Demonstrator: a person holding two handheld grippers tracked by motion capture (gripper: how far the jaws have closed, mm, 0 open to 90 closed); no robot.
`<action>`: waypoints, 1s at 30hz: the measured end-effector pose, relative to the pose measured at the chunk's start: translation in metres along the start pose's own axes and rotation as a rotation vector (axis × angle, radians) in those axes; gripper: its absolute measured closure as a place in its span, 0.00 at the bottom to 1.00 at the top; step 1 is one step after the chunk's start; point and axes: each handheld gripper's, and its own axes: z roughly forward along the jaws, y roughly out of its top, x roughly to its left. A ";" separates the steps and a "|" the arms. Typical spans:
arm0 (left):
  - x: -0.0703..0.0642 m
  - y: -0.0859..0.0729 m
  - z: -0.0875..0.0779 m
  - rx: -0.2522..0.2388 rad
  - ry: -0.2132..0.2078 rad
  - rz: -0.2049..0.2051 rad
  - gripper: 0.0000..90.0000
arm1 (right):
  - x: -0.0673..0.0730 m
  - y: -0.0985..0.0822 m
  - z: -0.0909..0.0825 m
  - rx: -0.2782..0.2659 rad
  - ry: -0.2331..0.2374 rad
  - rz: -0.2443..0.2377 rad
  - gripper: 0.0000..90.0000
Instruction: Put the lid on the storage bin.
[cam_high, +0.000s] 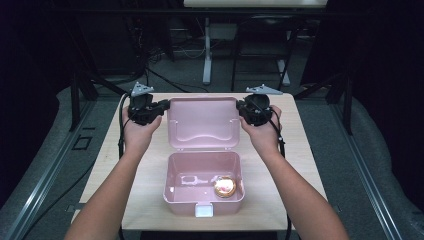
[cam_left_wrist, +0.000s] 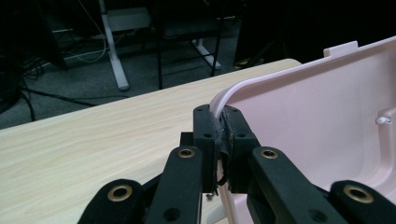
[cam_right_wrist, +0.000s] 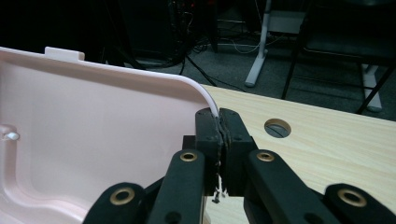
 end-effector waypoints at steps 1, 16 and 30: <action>0.000 0.000 0.000 -0.006 0.000 0.000 0.95 | 0.000 0.000 -0.001 -0.005 0.001 0.000 0.97; -0.009 0.006 -0.004 -0.025 -0.012 0.042 0.95 | -0.004 0.001 -0.015 -0.024 -0.003 -0.012 0.97; -0.012 0.005 -0.015 -0.038 -0.033 0.045 0.94 | -0.001 0.000 -0.024 -0.038 0.002 -0.020 0.95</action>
